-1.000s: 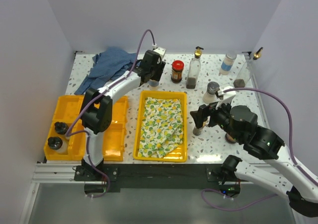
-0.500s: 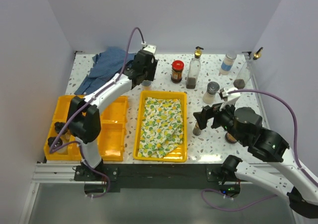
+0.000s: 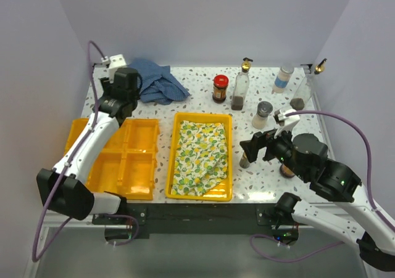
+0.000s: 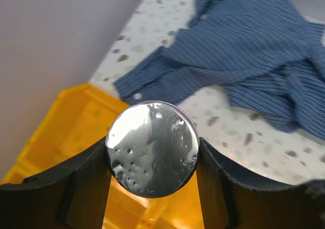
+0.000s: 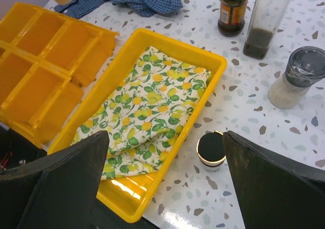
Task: Organize the condiment bottles
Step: Place the bottle in the storage box.
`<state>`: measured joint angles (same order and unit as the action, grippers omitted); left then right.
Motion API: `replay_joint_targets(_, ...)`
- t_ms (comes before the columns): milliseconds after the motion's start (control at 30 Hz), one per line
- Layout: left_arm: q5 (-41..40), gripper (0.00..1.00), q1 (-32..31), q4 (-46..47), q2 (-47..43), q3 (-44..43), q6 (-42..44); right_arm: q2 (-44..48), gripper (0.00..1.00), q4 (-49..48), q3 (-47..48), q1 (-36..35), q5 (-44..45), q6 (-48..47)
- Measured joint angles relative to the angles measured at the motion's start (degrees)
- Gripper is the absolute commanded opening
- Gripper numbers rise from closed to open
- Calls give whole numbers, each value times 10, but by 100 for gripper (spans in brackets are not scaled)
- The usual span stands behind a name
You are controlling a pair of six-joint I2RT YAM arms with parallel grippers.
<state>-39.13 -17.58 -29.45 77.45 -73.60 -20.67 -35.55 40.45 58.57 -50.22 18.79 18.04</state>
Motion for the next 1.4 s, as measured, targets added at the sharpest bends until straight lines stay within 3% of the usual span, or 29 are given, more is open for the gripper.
replay_joint_targets(200,-55,0,117,-19,-68,51,-11,0,99,0,0,0,-6,3)
replay_joint_targets(500,-26,0,302,7,-65,70,-44,0,99,9,0,0,-17,6)
replay_joint_targets(1400,25,0,333,81,94,98,-79,9,99,28,7,0,-15,12)
